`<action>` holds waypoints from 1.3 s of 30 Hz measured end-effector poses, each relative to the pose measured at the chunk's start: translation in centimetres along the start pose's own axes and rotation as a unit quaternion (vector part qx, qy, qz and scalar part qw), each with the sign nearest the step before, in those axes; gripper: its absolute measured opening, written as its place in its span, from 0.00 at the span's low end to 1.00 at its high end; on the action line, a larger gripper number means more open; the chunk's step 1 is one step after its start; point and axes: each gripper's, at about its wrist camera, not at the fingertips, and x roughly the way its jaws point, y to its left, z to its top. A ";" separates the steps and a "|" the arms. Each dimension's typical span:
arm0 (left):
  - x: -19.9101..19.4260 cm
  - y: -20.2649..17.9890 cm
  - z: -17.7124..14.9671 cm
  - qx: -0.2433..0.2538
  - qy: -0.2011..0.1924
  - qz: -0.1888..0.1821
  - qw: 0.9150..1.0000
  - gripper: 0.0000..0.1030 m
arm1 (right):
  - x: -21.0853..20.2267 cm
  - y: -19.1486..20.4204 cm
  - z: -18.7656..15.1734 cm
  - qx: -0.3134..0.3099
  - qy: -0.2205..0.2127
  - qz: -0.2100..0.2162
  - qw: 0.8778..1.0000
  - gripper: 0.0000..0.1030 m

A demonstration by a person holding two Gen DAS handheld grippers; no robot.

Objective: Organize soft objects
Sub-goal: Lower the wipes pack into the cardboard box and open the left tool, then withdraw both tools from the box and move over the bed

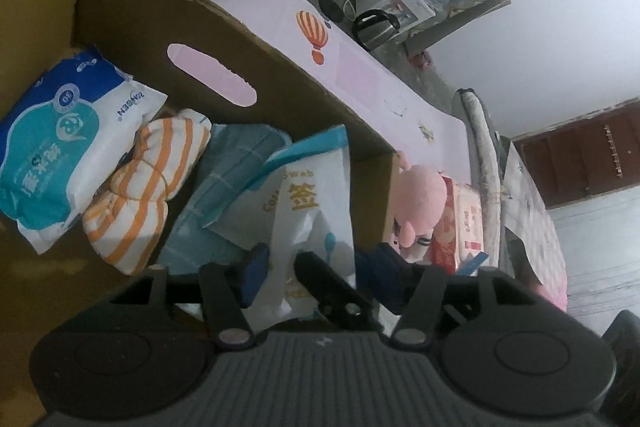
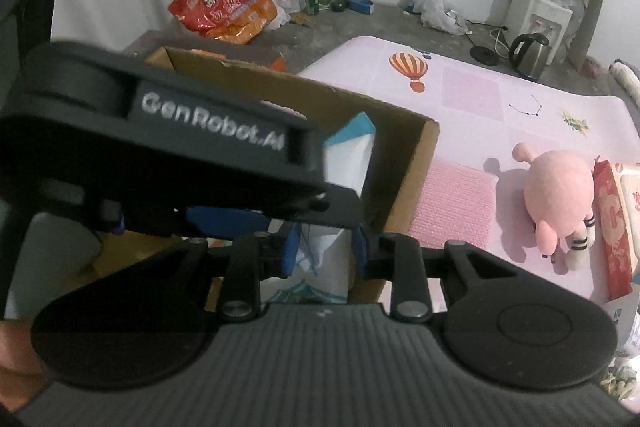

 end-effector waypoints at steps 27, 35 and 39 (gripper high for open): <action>3.3 2.1 0.7 -0.057 0.032 0.000 0.998 0.48 | -10.0 -12.1 -8.1 0.160 -0.101 0.090 0.978 0.42; -0.6 0.6 0.2 -0.031 -0.040 0.009 0.999 0.78 | -11.1 -14.9 -12.3 0.198 -0.111 0.094 0.969 0.42; -4.4 -1.4 -0.9 0.001 -0.087 0.016 0.996 0.84 | -12.3 -16.3 -14.9 0.230 -0.128 0.101 0.960 0.47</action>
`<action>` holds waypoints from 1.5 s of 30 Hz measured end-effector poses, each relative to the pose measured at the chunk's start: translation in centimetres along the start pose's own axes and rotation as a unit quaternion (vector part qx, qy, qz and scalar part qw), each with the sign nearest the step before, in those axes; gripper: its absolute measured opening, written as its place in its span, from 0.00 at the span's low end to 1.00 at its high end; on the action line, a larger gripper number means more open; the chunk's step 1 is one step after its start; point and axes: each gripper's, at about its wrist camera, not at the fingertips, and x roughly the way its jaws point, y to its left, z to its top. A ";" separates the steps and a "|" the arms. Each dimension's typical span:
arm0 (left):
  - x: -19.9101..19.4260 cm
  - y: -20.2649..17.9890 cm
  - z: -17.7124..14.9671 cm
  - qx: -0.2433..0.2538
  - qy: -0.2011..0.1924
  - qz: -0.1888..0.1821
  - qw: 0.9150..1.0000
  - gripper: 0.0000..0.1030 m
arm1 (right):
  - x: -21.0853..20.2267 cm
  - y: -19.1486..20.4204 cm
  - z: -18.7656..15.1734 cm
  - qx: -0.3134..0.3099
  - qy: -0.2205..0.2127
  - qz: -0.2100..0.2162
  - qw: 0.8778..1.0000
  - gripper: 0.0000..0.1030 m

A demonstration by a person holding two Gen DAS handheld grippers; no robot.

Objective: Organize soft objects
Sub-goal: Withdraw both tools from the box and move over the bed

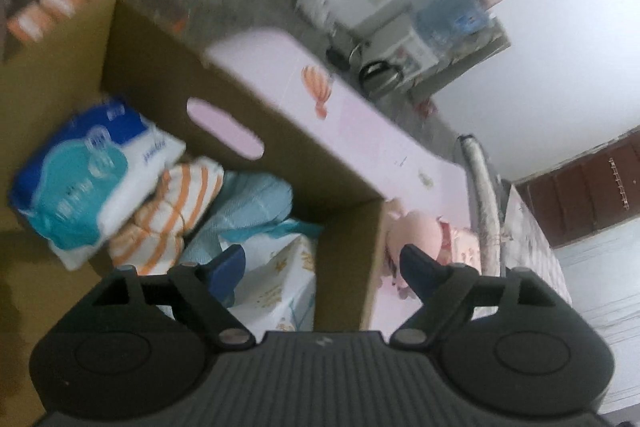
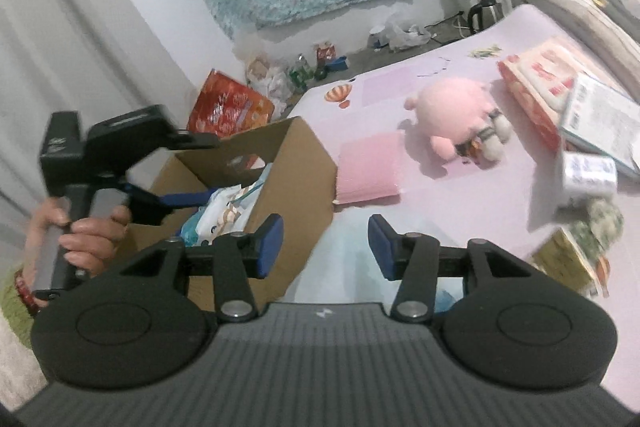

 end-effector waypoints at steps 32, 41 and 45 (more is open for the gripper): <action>-11.7 -9.1 -20.1 0.275 -0.128 -0.033 0.952 1.00 | -12.2 -7.2 -8.9 0.010 -0.125 -0.184 0.975 0.99; -10.8 -9.6 -21.0 0.284 -0.112 -0.019 0.952 1.00 | -12.9 -6.3 -9.8 -0.027 -0.104 -0.275 0.955 0.99; -10.4 -9.3 -21.8 0.292 -0.110 0.001 0.950 1.00 | -11.8 -6.3 -10.1 -0.032 -0.089 -0.303 0.948 0.99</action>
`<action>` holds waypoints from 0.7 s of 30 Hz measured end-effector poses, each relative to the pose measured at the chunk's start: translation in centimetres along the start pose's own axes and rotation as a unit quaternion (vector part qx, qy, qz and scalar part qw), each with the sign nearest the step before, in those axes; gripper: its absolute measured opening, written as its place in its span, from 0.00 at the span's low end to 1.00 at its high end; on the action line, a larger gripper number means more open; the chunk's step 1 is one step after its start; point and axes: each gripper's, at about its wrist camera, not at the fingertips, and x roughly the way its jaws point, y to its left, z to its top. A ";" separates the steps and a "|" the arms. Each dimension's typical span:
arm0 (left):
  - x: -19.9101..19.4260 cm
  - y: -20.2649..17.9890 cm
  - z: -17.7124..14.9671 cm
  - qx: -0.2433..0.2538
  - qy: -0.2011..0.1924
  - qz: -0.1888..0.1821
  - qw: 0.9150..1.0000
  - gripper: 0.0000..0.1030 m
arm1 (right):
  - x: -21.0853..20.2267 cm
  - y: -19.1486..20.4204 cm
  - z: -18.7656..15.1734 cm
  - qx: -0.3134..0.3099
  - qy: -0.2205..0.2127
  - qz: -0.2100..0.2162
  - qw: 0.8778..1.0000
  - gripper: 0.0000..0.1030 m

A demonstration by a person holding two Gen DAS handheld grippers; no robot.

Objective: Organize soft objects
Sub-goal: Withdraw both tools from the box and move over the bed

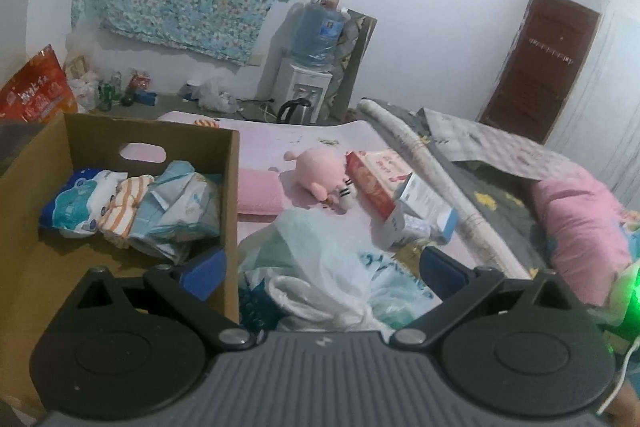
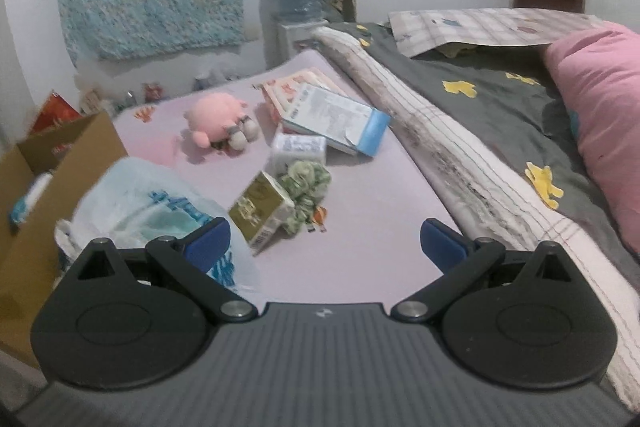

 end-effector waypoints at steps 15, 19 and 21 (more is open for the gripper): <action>-0.1 -1.8 -0.7 0.023 -0.032 0.000 0.999 1.00 | -2.4 1.6 0.5 -0.099 -0.069 -0.022 0.992 0.99; -0.2 -2.3 -0.3 0.049 -0.025 -0.007 0.998 1.00 | -2.6 1.0 -0.7 -0.048 -0.075 0.024 0.996 0.99; -0.2 -2.4 -0.1 0.060 -0.024 -0.011 0.998 1.00 | -2.5 0.8 -1.2 -0.028 -0.070 0.041 0.996 0.99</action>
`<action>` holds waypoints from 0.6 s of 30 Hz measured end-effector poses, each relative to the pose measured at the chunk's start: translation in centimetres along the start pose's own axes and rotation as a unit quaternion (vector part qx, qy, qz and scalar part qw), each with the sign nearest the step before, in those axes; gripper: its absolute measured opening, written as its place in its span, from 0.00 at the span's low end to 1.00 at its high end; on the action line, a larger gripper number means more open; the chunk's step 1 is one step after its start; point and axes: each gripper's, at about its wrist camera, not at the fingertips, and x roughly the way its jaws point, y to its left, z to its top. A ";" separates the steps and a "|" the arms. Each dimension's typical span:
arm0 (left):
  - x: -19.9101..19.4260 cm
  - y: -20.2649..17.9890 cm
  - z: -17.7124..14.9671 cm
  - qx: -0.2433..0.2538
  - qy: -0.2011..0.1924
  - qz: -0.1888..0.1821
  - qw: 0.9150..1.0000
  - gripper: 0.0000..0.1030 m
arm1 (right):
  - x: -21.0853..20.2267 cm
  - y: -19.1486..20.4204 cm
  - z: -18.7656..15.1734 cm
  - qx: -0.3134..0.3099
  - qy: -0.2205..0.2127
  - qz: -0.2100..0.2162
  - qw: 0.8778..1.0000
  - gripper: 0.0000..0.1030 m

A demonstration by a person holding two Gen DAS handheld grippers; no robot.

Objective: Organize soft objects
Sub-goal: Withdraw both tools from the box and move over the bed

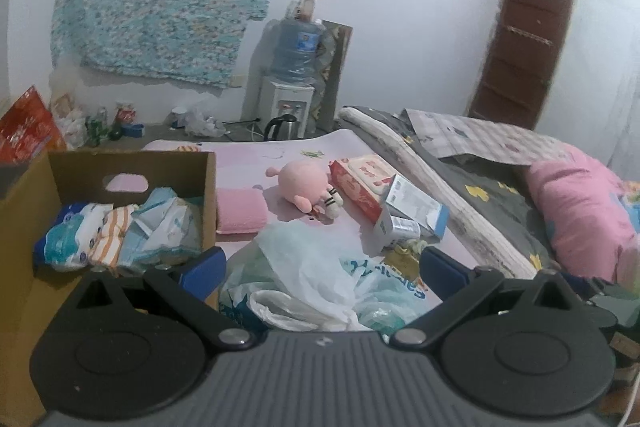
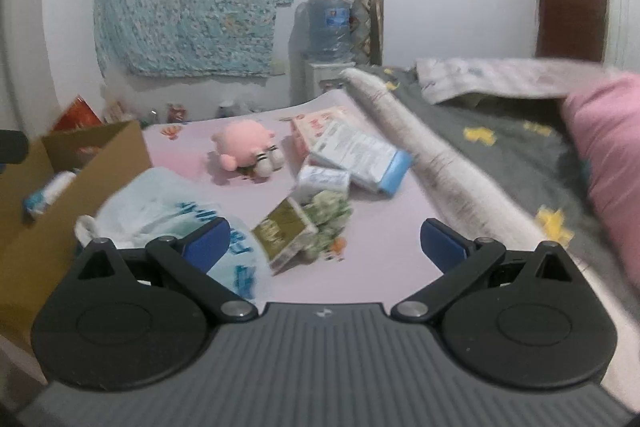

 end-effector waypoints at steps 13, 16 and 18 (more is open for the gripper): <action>5.8 -3.1 5.4 0.048 0.039 -0.003 0.998 1.00 | 3.5 -5.2 -1.5 0.127 0.006 0.043 0.991 0.99; 8.1 -3.9 7.2 0.036 0.053 -0.007 0.998 1.00 | 4.8 -7.2 -0.8 0.156 0.000 0.061 0.986 0.99; 9.9 -4.6 8.1 0.033 0.066 -0.004 0.997 1.00 | 5.8 -7.9 0.1 0.148 -0.014 0.064 0.987 0.99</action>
